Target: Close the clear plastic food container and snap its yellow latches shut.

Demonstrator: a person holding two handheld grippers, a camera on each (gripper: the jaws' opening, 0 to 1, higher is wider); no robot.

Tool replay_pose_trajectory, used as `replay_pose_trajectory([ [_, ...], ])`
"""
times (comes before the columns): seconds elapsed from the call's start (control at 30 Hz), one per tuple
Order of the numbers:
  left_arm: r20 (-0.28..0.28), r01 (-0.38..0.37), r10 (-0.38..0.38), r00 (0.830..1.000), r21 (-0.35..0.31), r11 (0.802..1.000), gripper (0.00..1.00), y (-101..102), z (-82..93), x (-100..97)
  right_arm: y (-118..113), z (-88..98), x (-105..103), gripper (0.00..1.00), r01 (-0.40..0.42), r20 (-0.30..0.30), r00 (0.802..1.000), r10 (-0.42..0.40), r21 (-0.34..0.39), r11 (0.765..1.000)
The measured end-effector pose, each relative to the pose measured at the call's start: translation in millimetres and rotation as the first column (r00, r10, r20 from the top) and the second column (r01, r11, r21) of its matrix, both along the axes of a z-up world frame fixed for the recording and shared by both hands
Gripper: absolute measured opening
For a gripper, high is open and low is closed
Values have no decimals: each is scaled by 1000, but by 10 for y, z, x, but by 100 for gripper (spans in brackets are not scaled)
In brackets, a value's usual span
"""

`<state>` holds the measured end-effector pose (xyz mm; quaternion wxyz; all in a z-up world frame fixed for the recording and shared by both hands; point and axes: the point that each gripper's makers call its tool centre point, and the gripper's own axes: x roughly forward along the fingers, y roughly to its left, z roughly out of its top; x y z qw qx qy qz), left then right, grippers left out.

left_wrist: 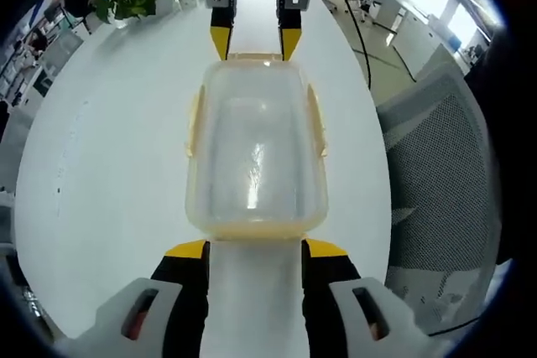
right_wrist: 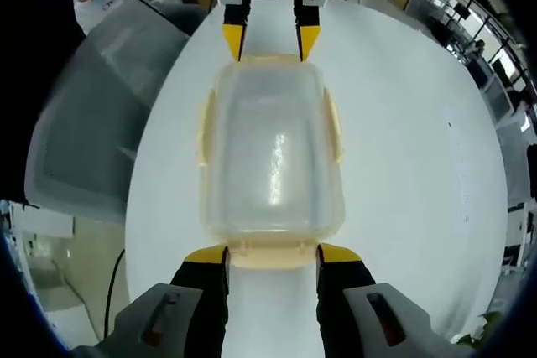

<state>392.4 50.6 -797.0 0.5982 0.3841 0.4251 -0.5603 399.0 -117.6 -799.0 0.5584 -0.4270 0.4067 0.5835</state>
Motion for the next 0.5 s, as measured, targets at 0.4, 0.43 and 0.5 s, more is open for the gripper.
replay_pose_trajectory([
  [0.4,-15,-44,44,999,-7,999,42,-4,-9,0,9,12,-12,39,36,-16,999,-36,16,999],
  [0.43,-19,-48,48,999,-8,999,42,-9,-6,-6,7,16,-15,39,41,-18,999,-41,16,999],
  [0.5,-40,-75,74,996,-5,997,42,-6,-7,-30,8,36,-32,40,55,-33,998,-55,20,998],
])
